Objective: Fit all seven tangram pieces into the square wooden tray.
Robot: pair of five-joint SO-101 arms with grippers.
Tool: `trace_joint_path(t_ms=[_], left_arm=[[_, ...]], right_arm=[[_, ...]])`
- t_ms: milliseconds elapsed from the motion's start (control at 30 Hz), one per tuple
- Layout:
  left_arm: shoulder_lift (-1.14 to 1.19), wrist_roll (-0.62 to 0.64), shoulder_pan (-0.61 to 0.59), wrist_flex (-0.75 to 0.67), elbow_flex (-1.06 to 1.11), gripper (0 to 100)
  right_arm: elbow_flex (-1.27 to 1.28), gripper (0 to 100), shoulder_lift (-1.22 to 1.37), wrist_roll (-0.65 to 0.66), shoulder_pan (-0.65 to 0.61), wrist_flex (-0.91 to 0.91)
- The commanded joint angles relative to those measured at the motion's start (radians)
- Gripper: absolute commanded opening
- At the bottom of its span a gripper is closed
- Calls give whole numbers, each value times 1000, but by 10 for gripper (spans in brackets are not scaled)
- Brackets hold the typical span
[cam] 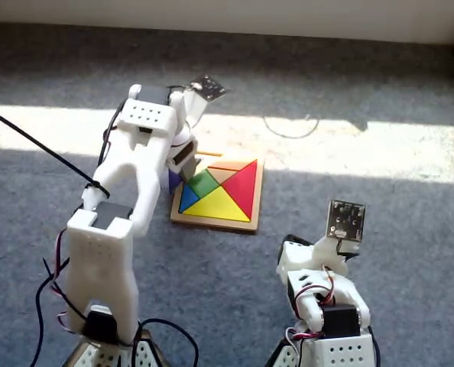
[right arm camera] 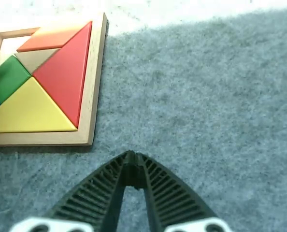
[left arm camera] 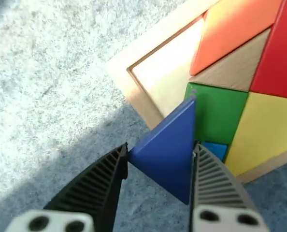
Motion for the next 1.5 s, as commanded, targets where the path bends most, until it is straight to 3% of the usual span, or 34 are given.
trace_joint_path(t_ms=[0, 167, 367, 767, 1100, 1233, 1333, 1467], left_arm=[[-68, -8, 45, -44, -36, 149], [-68, -8, 48, -77, -36, 154], [-68, -8, 47, -55, -33, 226], [-79, -3, 41, -41, -35, 223], [-208, -6, 27, 84, -33, 4], [-214, -3, -1, 101, -25, 5], [-219, -3, -15, 74, 53, 5], [-223, 3, -15, -74, 206, 5]], right_arm=[[108, 5, -12, 12, 13, 7], [108, 5, -12, 12, 13, 7], [108, 5, -12, 12, 13, 7], [108, 5, -12, 12, 13, 7], [108, 5, -12, 12, 15, 7], [108, 5, -12, 12, 15, 7], [108, 5, -12, 12, 15, 7], [108, 5, -10, 12, 15, 7]])
